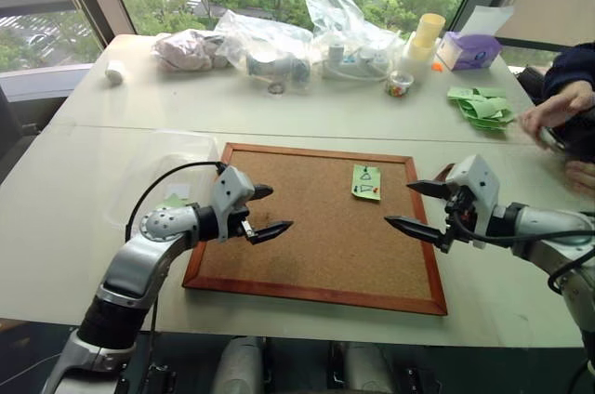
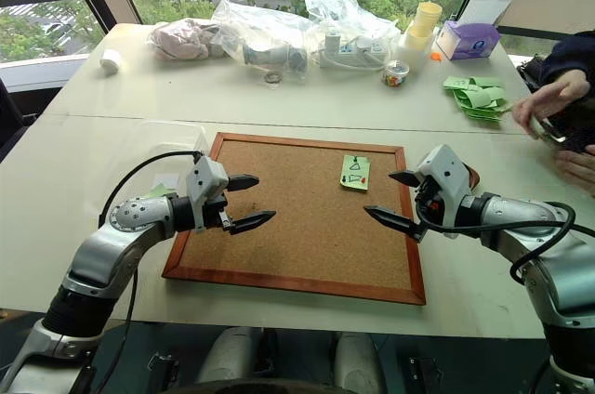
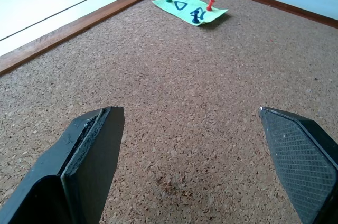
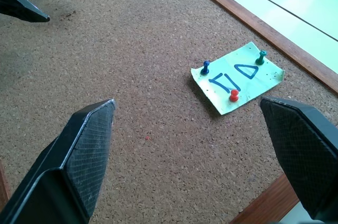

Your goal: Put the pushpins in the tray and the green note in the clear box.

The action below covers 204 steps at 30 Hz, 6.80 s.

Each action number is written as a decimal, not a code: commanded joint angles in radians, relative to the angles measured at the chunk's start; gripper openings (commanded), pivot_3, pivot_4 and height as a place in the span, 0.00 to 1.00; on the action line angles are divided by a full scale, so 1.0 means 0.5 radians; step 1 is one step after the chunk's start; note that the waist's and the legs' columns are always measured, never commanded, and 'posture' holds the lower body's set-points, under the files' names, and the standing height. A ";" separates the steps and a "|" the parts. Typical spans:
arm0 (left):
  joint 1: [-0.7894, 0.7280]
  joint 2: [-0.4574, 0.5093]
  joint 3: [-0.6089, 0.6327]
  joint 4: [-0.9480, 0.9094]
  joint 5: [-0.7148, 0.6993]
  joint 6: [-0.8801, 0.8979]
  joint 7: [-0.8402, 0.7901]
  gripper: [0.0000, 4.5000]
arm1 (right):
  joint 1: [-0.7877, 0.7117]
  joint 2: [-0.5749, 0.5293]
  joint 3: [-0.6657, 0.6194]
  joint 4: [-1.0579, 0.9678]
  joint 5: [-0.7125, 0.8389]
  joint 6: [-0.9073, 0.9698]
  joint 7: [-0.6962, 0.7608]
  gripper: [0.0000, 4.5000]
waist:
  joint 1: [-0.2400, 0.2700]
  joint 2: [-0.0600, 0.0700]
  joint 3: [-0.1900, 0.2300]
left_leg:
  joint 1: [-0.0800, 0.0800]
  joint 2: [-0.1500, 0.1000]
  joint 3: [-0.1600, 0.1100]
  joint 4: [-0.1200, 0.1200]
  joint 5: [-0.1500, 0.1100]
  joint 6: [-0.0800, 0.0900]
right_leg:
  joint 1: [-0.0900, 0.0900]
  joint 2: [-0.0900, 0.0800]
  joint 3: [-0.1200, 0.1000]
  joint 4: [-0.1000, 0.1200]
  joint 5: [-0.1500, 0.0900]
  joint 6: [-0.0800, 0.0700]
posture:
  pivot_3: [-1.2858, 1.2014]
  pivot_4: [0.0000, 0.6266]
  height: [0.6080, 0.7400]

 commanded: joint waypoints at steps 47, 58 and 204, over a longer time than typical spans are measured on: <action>-0.170 -0.371 -0.322 0.395 0.333 -0.212 0.209 0.01 | -0.363 0.231 0.135 0.245 -0.115 -0.028 -0.243 1.00 | 0.003 0.001 -0.001 | 0.000 -0.001 0.001 0.000 0.000 0.000 | 0.000 0.001 0.000 0.000 0.000 0.000 | 0.52 0.24 1.00; -0.092 -0.379 -0.375 0.489 0.471 -0.294 0.272 0.01 | -0.872 0.511 0.467 0.904 -0.417 -0.104 -0.387 1.00 | -0.002 0.010 -0.006 | 0.006 0.000 0.003 0.002 0.001 0.000 | 0.005 0.000 0.000 0.001 0.002 -0.002 | 0.52 0.24 1.00; 0.052 -0.421 -0.379 0.333 0.452 -0.110 0.397 0.00 | -0.485 0.648 0.409 0.859 -0.544 -0.225 -0.468 0.03 | -0.046 0.026 -0.019 | 0.009 0.003 0.003 -0.002 -0.002 0.005 | 0.008 -0.005 0.000 -0.002 0.001 -0.002 | 0.52 0.24 1.00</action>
